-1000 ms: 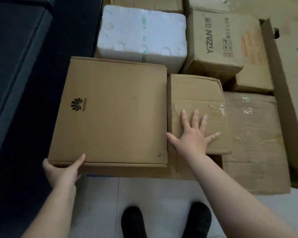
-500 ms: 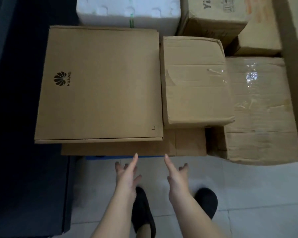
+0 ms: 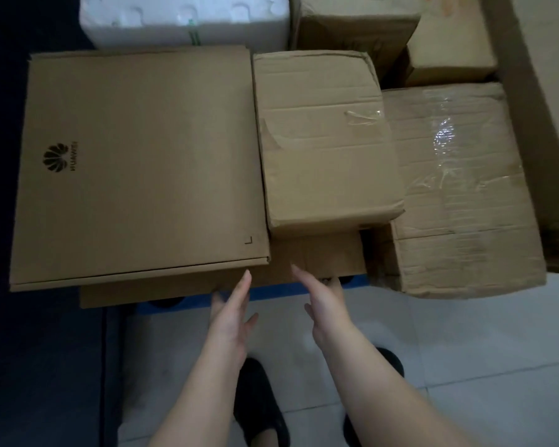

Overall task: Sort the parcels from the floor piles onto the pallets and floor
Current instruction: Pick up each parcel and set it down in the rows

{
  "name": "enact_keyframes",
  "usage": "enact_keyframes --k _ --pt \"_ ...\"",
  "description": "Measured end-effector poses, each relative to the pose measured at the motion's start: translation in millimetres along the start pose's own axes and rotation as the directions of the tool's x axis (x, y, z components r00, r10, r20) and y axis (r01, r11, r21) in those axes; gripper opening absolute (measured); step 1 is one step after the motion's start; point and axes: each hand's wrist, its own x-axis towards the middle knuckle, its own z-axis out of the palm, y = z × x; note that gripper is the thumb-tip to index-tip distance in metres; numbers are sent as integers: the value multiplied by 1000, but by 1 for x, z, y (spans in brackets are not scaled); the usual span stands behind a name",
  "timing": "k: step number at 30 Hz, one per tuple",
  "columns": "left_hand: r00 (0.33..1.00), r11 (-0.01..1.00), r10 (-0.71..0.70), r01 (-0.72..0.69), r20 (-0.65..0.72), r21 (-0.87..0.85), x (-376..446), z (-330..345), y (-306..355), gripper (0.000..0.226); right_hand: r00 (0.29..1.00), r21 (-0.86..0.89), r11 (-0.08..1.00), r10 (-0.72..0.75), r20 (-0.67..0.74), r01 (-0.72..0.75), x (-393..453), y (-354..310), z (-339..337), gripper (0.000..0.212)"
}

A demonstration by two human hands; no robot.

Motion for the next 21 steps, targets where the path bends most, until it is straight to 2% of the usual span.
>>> enact_keyframes --k 5,7,9,11,14,16,19,21 --pt "991 986 -31 9 132 166 -29 34 -26 83 976 63 990 -113 -186 126 -12 -17 -47 87" --pt "986 987 -61 35 158 157 -40 54 -32 79 947 127 984 -76 -313 121 -10 -21 -71 86" --pt "985 994 -91 80 145 79 -47 74 -32 81 911 247 965 21 -413 89 -5 -29 -89 93" --pt "985 994 -112 108 135 33 -48 93 -32 82 909 384 920 89 -406 81 2 -39 -106 95" --pt "979 993 -112 115 169 -7 -50 117 -28 85 946 458 881 43 -320 115 15 -55 -125 81" --pt "981 995 -73 84 182 -54 -49 128 -20 89 955 462 880 36 -294 109 22 -60 -127 73" --pt "983 996 -37 52 181 -79 -47 134 -2 96 925 375 922 62 -376 90 26 -60 -122 85" --pt "994 996 10 -20 106 87 -52 131 2 64 860 144 979 -51 -507 143 18 -64 -116 99"
